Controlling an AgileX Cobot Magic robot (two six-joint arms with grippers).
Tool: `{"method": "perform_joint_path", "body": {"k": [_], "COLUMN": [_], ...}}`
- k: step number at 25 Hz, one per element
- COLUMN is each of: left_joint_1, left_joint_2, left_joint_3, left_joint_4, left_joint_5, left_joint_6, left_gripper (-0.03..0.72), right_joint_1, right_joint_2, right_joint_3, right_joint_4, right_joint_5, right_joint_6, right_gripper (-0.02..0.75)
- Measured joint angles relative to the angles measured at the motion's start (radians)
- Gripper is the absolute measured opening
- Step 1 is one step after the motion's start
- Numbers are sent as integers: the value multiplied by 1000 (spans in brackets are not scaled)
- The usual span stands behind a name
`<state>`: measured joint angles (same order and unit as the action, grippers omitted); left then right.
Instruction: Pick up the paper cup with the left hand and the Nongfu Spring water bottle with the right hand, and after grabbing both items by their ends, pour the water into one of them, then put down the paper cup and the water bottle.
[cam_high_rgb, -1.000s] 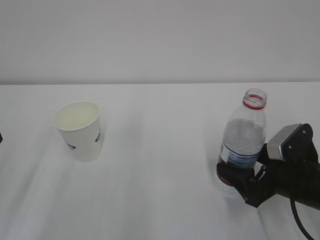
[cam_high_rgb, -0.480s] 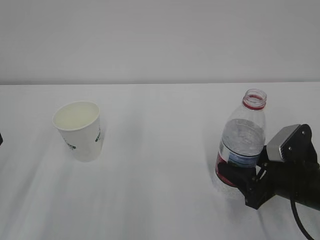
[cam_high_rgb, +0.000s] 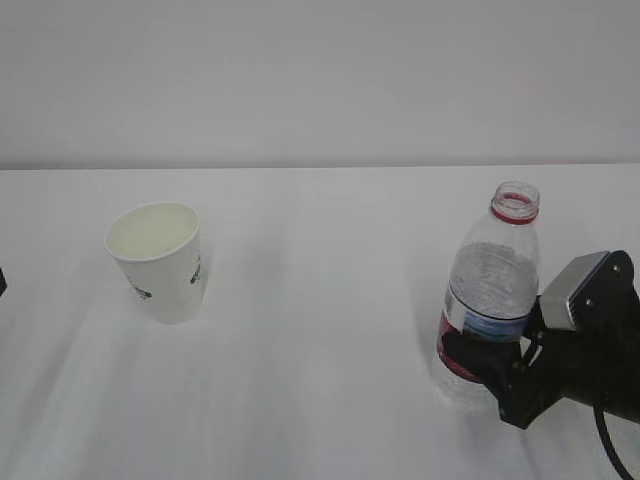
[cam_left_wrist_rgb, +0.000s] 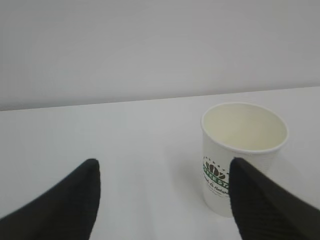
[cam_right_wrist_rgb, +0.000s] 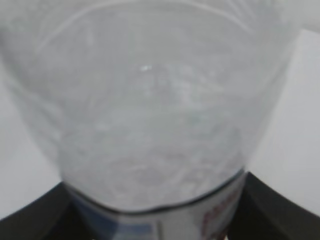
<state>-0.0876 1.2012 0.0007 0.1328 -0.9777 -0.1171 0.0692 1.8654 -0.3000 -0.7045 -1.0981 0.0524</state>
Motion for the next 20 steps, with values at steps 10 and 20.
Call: {"method": "perform_joint_path", "body": {"k": [10, 20], "left_joint_1": [0, 0], "left_joint_2": [0, 0], "left_joint_3": [0, 0], "left_joint_4": [0, 0], "left_joint_5": [0, 0], "left_joint_6": [0, 0], "left_gripper": [579, 579], "right_joint_1": [-2, -2], "right_joint_2": [-126, -302], "right_joint_3": [4, 10], "right_joint_4": [7, 29], "right_joint_5": [17, 141], "right_joint_6": [53, 105], "right_gripper": [503, 503]}}
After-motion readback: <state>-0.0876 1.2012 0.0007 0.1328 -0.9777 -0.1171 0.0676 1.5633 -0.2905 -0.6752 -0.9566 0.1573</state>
